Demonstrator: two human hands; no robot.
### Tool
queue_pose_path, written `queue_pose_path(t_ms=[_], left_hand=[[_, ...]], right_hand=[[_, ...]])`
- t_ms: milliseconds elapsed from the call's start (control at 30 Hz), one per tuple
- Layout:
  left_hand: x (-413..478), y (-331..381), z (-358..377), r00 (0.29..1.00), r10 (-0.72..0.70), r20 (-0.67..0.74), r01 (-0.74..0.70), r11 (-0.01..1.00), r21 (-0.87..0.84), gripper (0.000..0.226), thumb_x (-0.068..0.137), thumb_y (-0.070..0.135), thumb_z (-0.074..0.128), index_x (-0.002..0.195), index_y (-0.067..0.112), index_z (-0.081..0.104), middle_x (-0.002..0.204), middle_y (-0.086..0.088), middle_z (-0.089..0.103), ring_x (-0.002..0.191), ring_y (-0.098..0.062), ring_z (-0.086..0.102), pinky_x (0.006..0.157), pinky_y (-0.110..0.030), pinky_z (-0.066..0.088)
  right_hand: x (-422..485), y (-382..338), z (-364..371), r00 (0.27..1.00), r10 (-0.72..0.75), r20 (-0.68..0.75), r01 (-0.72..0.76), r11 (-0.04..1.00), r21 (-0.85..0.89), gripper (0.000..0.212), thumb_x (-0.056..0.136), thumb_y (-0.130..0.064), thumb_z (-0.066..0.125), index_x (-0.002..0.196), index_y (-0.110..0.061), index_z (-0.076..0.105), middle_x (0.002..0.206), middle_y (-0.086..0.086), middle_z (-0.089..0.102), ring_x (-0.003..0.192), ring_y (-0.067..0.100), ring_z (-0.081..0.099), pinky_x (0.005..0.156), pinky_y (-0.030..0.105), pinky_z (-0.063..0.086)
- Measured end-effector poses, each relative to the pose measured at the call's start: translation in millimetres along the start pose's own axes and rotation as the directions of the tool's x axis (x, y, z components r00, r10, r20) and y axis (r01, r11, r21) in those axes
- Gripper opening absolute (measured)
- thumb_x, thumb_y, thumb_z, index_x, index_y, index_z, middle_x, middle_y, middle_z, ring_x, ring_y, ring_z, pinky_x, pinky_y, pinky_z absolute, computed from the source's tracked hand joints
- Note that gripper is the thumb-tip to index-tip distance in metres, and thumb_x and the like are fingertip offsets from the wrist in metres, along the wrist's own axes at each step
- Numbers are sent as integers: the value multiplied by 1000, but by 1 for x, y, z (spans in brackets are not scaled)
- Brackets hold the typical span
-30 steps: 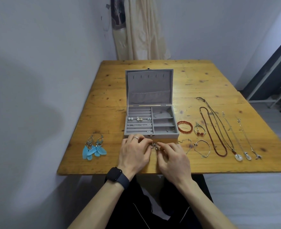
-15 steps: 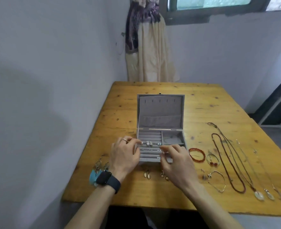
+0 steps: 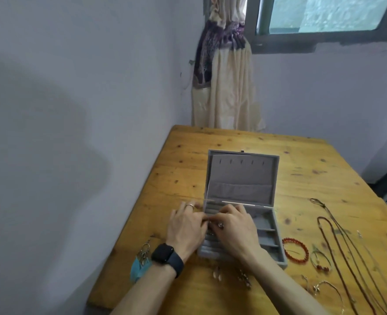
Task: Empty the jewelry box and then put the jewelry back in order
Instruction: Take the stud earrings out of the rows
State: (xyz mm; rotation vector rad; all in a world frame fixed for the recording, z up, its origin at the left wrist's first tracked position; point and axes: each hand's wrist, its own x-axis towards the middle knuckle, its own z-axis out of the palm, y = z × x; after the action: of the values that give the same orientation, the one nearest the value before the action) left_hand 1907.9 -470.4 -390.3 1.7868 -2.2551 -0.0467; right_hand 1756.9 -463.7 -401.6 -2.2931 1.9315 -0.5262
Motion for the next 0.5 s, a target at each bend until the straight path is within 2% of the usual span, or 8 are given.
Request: queue_pose_path(t_ms=[167, 267, 367, 433, 500], left_hand=[[-1, -5, 0, 1000, 2, -31, -7, 988, -153, 25, 97, 43, 54, 113, 33, 71, 127, 10, 58, 118, -12, 46, 92, -30, 44], [-10, -9, -7, 999, -33, 4, 33, 934, -357, 21, 96, 43, 57, 111, 34, 69, 115, 11, 65, 108, -7, 53, 85, -24, 48], [-30, -7, -25, 999, -32, 39, 49, 827, -560, 18, 95, 36, 63, 111, 30, 70, 104, 15, 69, 95, 5, 61, 76, -9, 50], [-50, -7, -33, 998, -32, 56, 60, 781, -622, 15, 93, 36, 66, 105, 30, 73, 97, 18, 71, 91, 10, 63, 77, -6, 50], [-70, -9, -34, 995, -4, 103, 67, 787, -613, 15, 91, 38, 68, 101, 30, 76, 93, 20, 72, 89, 10, 63, 76, -6, 49]], right_hand=[[0, 1, -4, 999, -6, -35, 8, 998, 65, 25, 97, -45, 56, 112, -35, 73, 116, -10, 65, 109, 17, 48, 83, 33, 47], [-13, 1, -18, 992, 67, -109, -38, 969, 245, 20, 95, -39, 61, 110, -30, 71, 109, -11, 69, 101, 9, 54, 82, 27, 49], [-44, 1, -36, 977, 143, -159, -57, 890, 453, 14, 94, -30, 67, 107, -26, 69, 94, -15, 68, 86, -3, 60, 74, 14, 50], [-73, 0, -44, 966, 197, -166, -77, 835, 545, 11, 93, -28, 69, 104, -27, 70, 90, -17, 68, 83, -5, 62, 70, 11, 50], [-101, -2, -41, 964, 218, -149, -97, 816, 570, 10, 92, -27, 70, 102, -29, 71, 87, -16, 70, 80, -1, 63, 66, 11, 48]])
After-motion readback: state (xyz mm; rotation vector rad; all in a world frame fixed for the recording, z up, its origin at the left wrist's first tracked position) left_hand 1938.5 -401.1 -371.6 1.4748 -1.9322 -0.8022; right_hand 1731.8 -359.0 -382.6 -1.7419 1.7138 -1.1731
